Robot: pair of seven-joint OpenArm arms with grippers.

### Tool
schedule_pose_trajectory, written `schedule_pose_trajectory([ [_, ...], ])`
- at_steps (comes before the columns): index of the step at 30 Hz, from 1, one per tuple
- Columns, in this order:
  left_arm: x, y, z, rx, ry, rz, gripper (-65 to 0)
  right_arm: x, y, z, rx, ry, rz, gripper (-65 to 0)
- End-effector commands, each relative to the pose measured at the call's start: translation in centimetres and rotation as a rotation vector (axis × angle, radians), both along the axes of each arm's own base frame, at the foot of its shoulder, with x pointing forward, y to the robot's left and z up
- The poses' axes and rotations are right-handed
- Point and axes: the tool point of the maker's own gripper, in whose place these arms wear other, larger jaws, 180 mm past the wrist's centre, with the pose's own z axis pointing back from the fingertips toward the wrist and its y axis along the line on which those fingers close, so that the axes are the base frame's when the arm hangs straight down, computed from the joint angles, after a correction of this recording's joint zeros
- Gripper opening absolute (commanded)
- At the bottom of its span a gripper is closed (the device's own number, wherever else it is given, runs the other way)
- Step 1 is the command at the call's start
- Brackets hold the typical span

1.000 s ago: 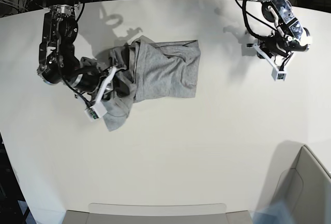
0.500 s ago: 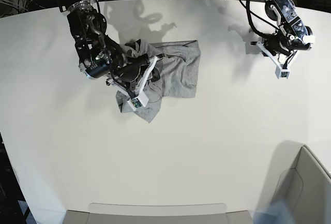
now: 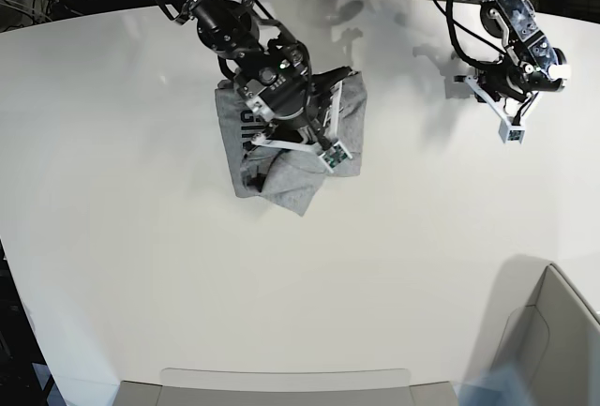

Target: Fold the T-shirt properly

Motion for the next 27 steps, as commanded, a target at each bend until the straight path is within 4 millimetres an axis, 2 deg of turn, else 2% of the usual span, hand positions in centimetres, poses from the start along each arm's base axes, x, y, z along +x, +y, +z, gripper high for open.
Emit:
schedule_pose_trajectory([
  [1, -1.1, 0.5, -0.2, 0.022, 0.06, 0.001, -50.4, 0.8, 0.6, 1.5, -0.001, -0.052, 0.014, -40.2],
  [4, -1.3, 0.5, -0.3, 0.022, 0.065, 0.001, -50.4, 0.0, 1.8, 1.9, -0.057, -0.06, 0.051, -36.4],
  [10, -1.3, 0.4, -0.3, 0.02, 0.065, -0.001, -50.4, -0.8, 4.5, 3.4, -0.129, -0.179, 0.128, -36.4],
  [12, -1.3, 0.4, -0.3, 0.02, 0.065, -0.001, -50.4, -0.5, 5.3, 4.2, -0.135, -0.22, 0.142, -36.4],
  [16, -1.3, 0.3, -0.4, 0.018, 0.065, -0.001, -50.4, -0.4, 6.7, 4.6, -0.141, -0.237, 0.181, -36.4],
  [21, -1.4, 0.2, -0.4, 0.017, 0.067, 0.0, -50.4, -2.2, 8.6, 4.6, -0.16, -0.273, 0.293, -36.5],
  [23, -1.4, 0.2, -0.4, 0.017, 0.067, 0.0, -50.4, -2.5, 9.1, 5.7, -0.132, -0.299, 0.307, -36.5],
  [25, -1.4, 0.2, -0.4, 0.017, 0.067, 0.0, -50.4, -2.6, 9.3, 7.8, -0.067, -0.337, 0.296, -36.5],
  [27, -1.4, 0.2, -0.4, 0.017, 0.067, 0.0, -50.4, -1.9, 8.7, 9.5, -0.019, -0.365, 0.252, -36.5],
])
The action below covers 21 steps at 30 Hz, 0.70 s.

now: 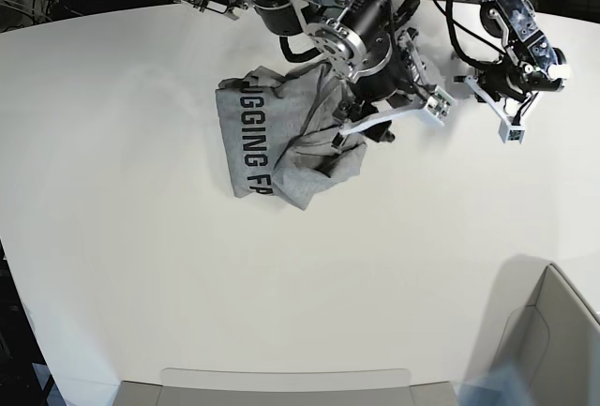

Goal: Fold the T-shirt properly
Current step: 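Fold the held strip end over the shirt with the right gripper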

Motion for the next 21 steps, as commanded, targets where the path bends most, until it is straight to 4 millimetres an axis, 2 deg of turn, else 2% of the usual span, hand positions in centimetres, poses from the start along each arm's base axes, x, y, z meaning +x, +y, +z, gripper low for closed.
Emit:
schedule_pose_trajectory([
  [1, -1.3, 0.2, -0.4, 0.014, 0.064, 0.001, -50.4, 1.4, -1.2, 0.8, 0.018, -0.022, -0.06, -36.6],
  [4, -1.3, 0.2, -0.4, 0.014, 0.064, 0.001, -50.4, 3.2, -4.9, -0.5, -0.014, -0.002, -0.175, -40.0],
  [6, -1.3, 0.2, -0.4, 0.014, 0.064, 0.001, -50.4, 3.8, -7.5, -1.2, -0.033, 0.006, -0.235, -46.3],
  [10, -1.7, 0.2, -0.5, 0.014, 0.072, 0.001, -50.4, 4.5, -11.9, -1.2, -0.022, 0.015, -0.354, -64.2],
  [12, -1.6, 0.2, -0.5, 0.014, 0.07, 0.001, -50.4, 4.7, -13.8, -1.4, -0.031, 0.02, -0.403, -65.0],
  [18, -1.6, 0.1, -0.5, 0.012, 0.07, 0.001, -50.5, 5.6, -17.7, -2.3, -0.046, 0.051, -0.531, -65.0],
  [21, -1.6, 0.1, -0.5, 0.012, 0.07, 0.001, -50.5, 6.2, -17.8, -3.6, -0.055, 0.11, -0.512, -65.0],
])
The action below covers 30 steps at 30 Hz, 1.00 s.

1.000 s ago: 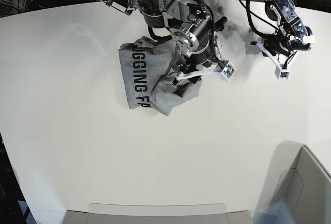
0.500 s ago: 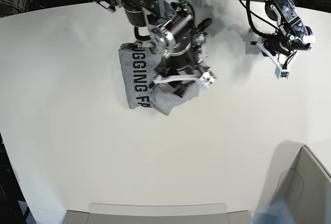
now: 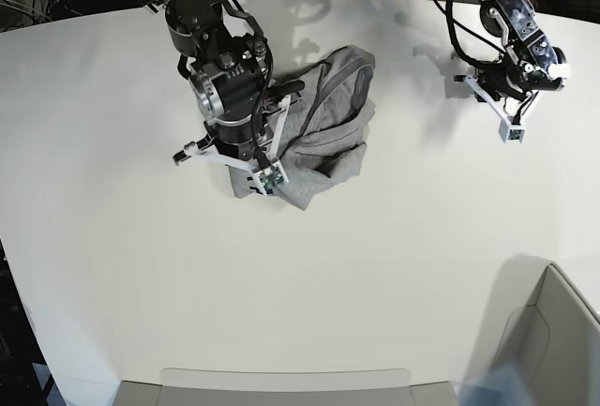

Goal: Fold the T-shirt properly
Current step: 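Fold the held strip end over the shirt with the right gripper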

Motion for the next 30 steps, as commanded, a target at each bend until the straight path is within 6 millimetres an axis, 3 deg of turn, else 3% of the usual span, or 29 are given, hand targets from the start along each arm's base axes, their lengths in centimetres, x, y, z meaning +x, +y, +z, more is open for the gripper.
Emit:
schedule_pose_trajectory([
  [1, -1.5, 0.3, -0.4, 0.016, 0.072, 0.002, -50.6, 1.1, 0.3, 0.5, 0.013, -0.015, 0.021, -65.0],
  [5, -1.4, 0.3, -0.4, 0.016, 0.069, 0.002, -50.6, 2.2, 2.1, -1.6, 0.039, 0.074, 0.092, -65.0],
  [9, -1.3, 0.3, -0.3, 0.016, 0.067, 0.002, -50.6, 4.2, 4.7, -2.6, 0.11, 0.053, 0.132, -65.0],
  [15, -1.3, 0.3, -0.3, 0.016, 0.067, 0.004, -50.6, 6.5, 10.2, -3.4, 0.144, 0.01, 0.251, -65.0],
  [18, -1.3, 0.3, -0.4, 0.015, 0.068, 0.004, -50.6, 6.9, 13.7, -2.8, 0.172, -0.044, 0.342, -65.0],
  [22, -1.3, 0.3, -0.4, 0.015, 0.067, 0.004, -50.6, 7.3, 16.6, -0.9, 0.244, -0.138, 0.406, -65.0],
  [30, -1.2, 0.3, -0.3, 0.015, 0.064, 0.004, -50.6, 7.9, 18.6, 2.6, 0.392, -0.316, 0.458, -65.0],
])
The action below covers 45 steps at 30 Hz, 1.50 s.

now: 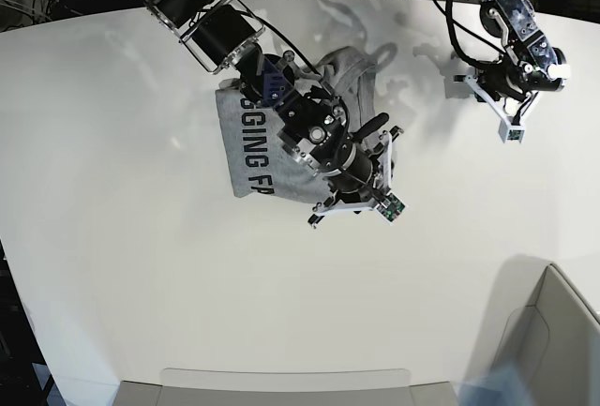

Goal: Fold the T-shirt properly
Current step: 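Fold the held strip end over the shirt with the right gripper, then grasp the folded bundle with the left gripper and slide it sideways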

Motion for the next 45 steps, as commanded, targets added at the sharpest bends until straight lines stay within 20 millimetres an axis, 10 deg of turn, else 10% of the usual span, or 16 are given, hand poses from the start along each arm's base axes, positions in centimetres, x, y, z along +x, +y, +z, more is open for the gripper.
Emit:
schedule_pose_trajectory([
  [1, -1.2, 0.3, -0.3, 0.014, 0.059, 0.004, -50.6, 0.6, 1.0, 3.3, 0.076, -0.077, 0.012, -65.0],
  [6, 0.3, -0.9, 1.5, 0.025, -0.022, -0.001, -50.7, 1.0, -3.0, 6.4, 0.175, -0.126, -0.099, -65.0],
  [10, 5.4, -4.3, 8.2, 0.089, -0.298, -0.074, -50.9, 0.7, -8.7, 4.5, 0.039, -0.069, -0.122, -65.0],
  [19, 9.5, -18.1, 11.7, -0.113, -0.624, -0.354, -58.8, 0.5, -20.8, 1.2, -0.191, 0.037, -0.114, -65.0],
  [26, 8.0, -28.1, 13.4, -0.315, -0.769, -0.56, -58.9, -0.1, -23.3, -2.6, -0.252, 0.144, -0.105, -65.0],
  [35, 5.9, -28.5, 6.5, -0.358, -0.572, -0.585, -58.9, -1.5, -23.5, -6.4, -0.256, 0.263, -0.098, -65.0],
  [41, 5.2, -25.5, 3.8, -0.295, -0.494, -0.614, -58.8, -5.2, -21.1, -9.1, -0.304, 0.326, 0.02, -65.0],
  [45, 8.4, -21.9, 5.0, -0.205, -0.539, -0.587, -58.7, -8.8, -18.4, -11.1, -0.323, 0.381, 0.126, -65.0],
])
